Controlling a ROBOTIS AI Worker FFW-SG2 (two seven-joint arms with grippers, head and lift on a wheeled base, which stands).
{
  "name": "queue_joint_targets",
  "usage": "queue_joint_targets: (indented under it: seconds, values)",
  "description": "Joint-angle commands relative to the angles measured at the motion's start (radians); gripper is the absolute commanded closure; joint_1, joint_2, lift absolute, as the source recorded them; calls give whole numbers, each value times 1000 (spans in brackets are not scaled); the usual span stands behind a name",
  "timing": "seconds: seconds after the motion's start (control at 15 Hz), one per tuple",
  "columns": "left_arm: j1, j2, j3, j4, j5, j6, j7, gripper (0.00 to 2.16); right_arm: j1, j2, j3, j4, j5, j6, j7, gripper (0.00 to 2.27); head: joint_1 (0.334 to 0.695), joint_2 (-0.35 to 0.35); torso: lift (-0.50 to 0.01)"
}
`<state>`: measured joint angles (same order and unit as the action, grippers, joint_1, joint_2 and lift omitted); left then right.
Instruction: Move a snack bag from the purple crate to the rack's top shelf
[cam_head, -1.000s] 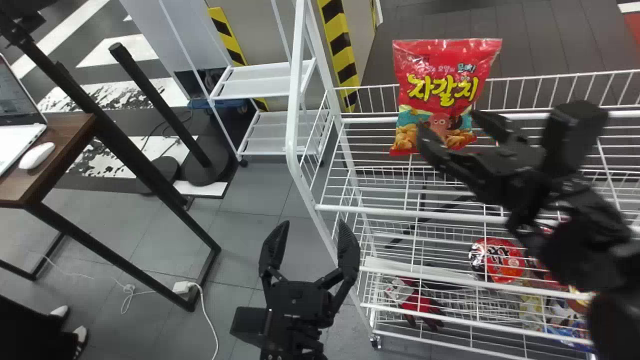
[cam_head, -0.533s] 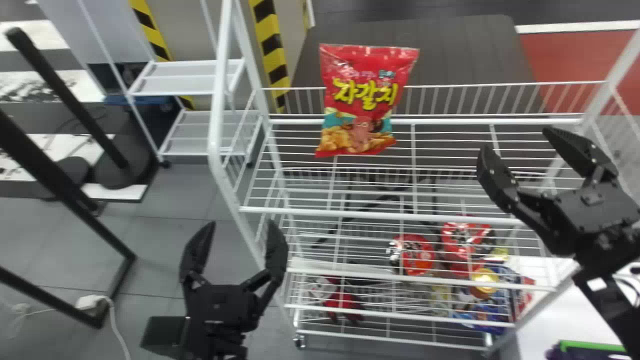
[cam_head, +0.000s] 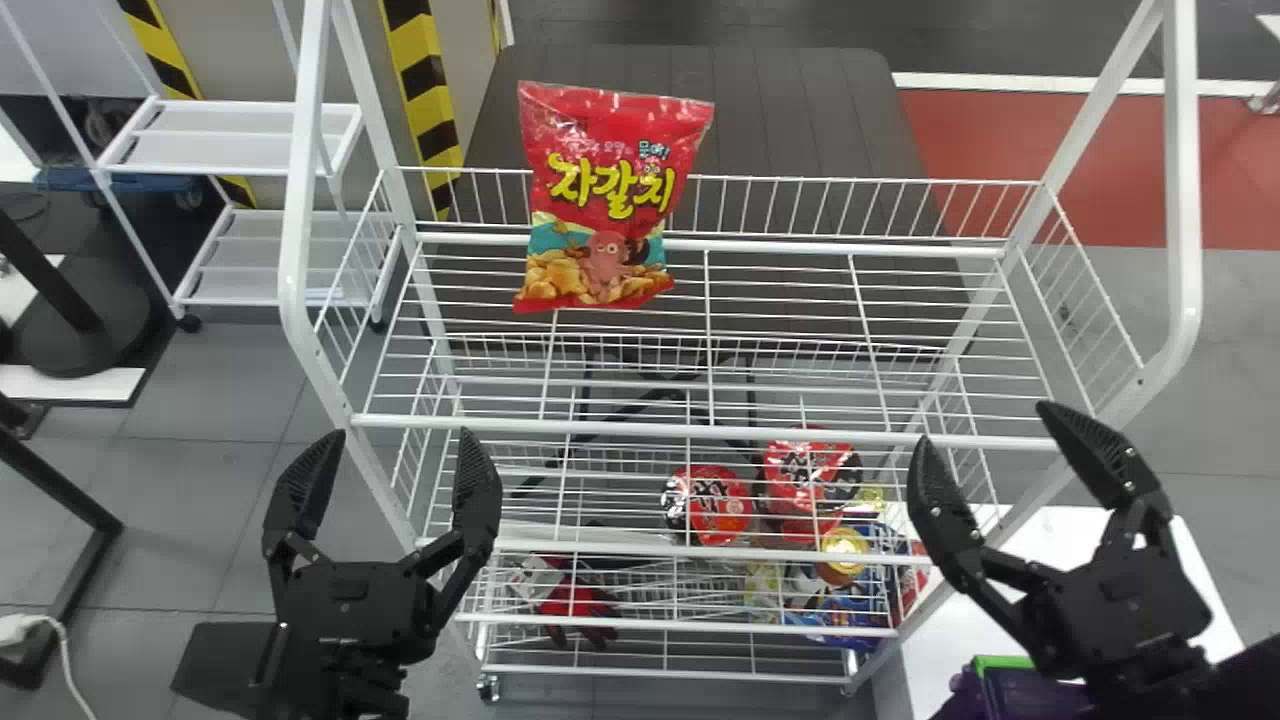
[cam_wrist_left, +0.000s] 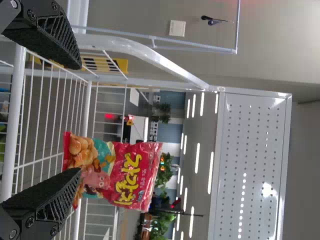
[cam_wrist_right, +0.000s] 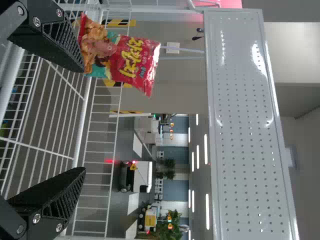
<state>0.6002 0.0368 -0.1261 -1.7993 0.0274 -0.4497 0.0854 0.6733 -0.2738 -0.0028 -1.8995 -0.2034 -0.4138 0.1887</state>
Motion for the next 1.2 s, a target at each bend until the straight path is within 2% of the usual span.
queue_joint_targets:
  seconds: [0.0,0.07,0.33,0.4,0.6,0.87,1.13]
  values:
    - [-25,0,-37,-12,-1,78,2,83,-8,21,-25,66,4,-23,2,127,695,-43,1]
    - [-51,-2,-63,-20,-4,133,8,83,-9,24,-34,77,4,-19,2,127,695,-86,1]
    - [-200,-11,-195,-11,-49,299,60,87,-20,70,-75,131,-16,5,-3,130,695,-180,1]
    - [-238,-11,-225,-3,-53,308,77,87,-21,77,-83,149,-19,-7,-3,130,695,-231,1]
    - [-336,-15,-257,31,-46,400,105,93,-38,82,-98,207,-51,-44,2,130,695,-294,1]
    - [-405,-20,-288,103,-57,400,172,151,-103,74,-91,247,-56,-23,12,130,695,-327,1]
    - [-528,-39,-326,298,-30,403,212,154,-118,74,-91,261,-68,-16,25,134,695,-319,1]
